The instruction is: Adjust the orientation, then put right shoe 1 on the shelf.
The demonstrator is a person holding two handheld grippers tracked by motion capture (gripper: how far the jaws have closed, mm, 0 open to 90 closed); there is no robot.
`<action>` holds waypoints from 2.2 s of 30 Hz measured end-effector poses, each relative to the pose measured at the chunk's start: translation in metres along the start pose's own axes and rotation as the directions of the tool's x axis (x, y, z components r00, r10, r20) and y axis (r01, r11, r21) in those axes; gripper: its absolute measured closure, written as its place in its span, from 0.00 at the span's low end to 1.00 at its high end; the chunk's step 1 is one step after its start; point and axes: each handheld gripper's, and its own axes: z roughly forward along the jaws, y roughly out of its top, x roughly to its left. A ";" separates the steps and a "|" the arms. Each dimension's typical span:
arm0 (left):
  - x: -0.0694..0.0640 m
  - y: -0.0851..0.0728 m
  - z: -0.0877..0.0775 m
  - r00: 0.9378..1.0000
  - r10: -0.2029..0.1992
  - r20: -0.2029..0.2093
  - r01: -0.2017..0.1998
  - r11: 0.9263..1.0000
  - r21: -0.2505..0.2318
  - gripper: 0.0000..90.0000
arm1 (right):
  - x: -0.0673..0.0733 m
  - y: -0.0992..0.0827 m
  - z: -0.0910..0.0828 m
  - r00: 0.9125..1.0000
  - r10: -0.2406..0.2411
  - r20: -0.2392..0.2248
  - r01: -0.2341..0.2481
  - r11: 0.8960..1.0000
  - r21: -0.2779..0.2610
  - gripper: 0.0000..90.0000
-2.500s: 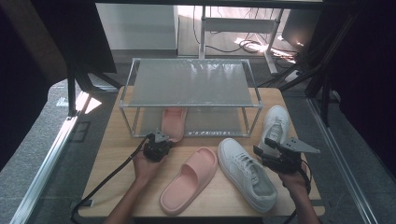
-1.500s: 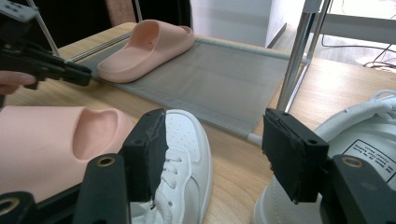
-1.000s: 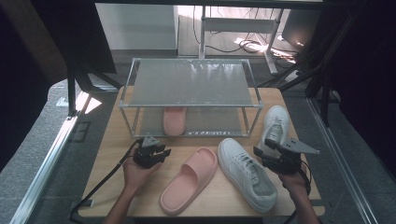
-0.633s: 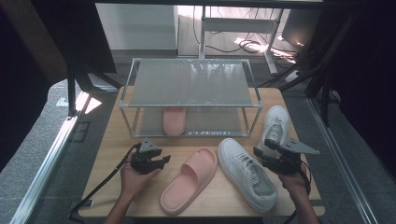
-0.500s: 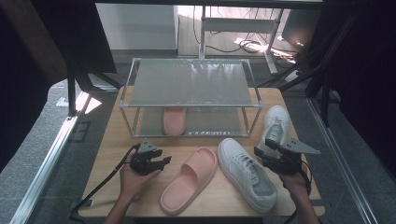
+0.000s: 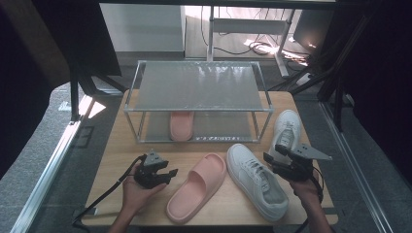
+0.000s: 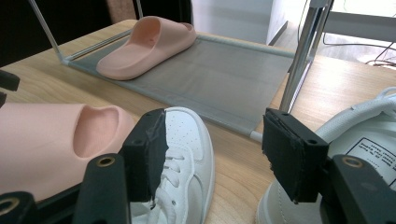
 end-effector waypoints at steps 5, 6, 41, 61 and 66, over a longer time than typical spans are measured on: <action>-0.006 -0.002 -0.001 1.000 0.006 0.021 -0.006 1.000 0.012 0.55 | 0.000 0.000 -0.001 1.000 -0.001 0.001 0.001 1.000 -0.001 0.46; -0.007 -0.003 0.000 1.000 0.008 0.023 -0.008 1.000 0.011 0.55 | 0.000 0.001 -0.001 1.000 -0.001 0.000 0.001 1.000 -0.002 0.46; -0.045 0.018 0.039 0.991 0.068 0.117 -0.076 0.995 0.065 0.65 | 0.000 0.000 0.000 1.000 -0.002 0.000 0.002 1.000 0.002 0.46; -0.038 0.024 0.045 0.999 0.041 0.019 -0.041 0.999 0.035 0.94 | -0.003 -0.001 -0.001 1.000 0.007 0.008 -0.007 1.000 0.002 0.46; -0.035 0.026 0.039 0.999 0.033 0.011 -0.033 0.999 0.012 0.94 | -0.003 -0.002 -0.001 1.000 0.003 0.007 -0.003 1.000 0.004 0.46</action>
